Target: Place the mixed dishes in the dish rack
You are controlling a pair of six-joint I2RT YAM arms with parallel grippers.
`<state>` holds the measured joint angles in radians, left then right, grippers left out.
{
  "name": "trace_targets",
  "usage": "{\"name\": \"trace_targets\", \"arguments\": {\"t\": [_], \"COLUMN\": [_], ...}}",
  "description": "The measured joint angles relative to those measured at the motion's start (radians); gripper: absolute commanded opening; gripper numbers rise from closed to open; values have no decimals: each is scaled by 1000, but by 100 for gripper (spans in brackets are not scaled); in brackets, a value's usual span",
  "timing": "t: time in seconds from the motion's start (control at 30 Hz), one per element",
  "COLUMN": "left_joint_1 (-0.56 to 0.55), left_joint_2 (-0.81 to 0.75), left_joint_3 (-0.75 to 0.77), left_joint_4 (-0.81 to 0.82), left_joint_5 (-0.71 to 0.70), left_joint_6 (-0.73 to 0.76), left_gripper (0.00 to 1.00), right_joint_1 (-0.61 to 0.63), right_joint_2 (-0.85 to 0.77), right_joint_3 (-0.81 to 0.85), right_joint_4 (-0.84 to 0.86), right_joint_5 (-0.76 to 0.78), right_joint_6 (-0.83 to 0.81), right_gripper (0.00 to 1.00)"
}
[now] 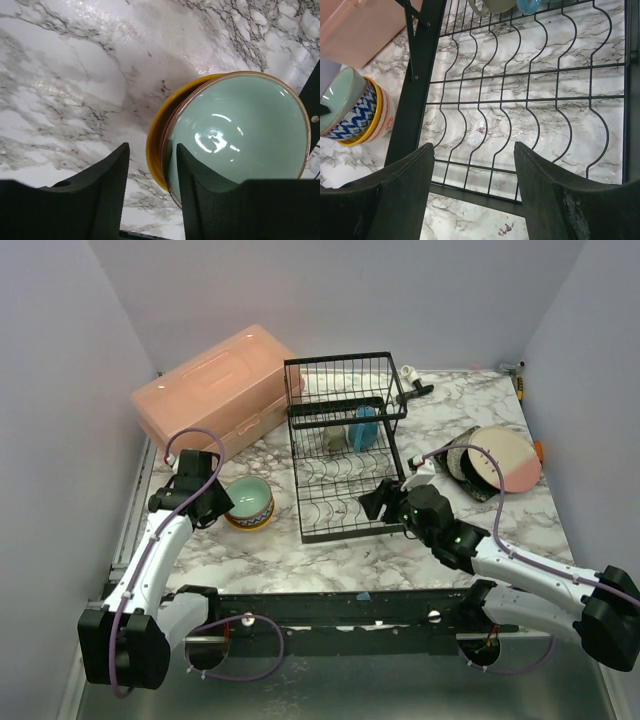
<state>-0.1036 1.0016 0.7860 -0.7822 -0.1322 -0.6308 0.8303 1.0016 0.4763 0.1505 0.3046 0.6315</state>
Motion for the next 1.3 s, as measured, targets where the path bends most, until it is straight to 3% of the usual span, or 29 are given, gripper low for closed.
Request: {"name": "trace_targets", "arguments": {"t": [0.2,0.33,0.53,0.83,1.1,1.3], "left_joint_1": [5,5,5,4,4,5], "left_joint_2": [15,14,-14,-50,-198,-323], "left_joint_3": [-51,-62,-63,-63,-39,-22], "left_joint_4": [83,103,115,110,61,99], "left_joint_5": [45,45,38,37,40,120], "left_joint_6": [-27,-26,-28,-19,20,68], "left_gripper": [29,14,0,0,0,0], "right_joint_1": [0,0,0,0,0,0], "right_joint_2": [-26,-27,-14,23,23,83], "right_joint_3": [3,3,6,32,65,130], "right_joint_4": [-10,-12,-11,-16,-40,-27], "right_joint_5": [0,-3,-17,-45,-83,-198], "right_joint_6": [1,8,20,24,50,98], "right_gripper": [68,68,67,68,73,89]}}
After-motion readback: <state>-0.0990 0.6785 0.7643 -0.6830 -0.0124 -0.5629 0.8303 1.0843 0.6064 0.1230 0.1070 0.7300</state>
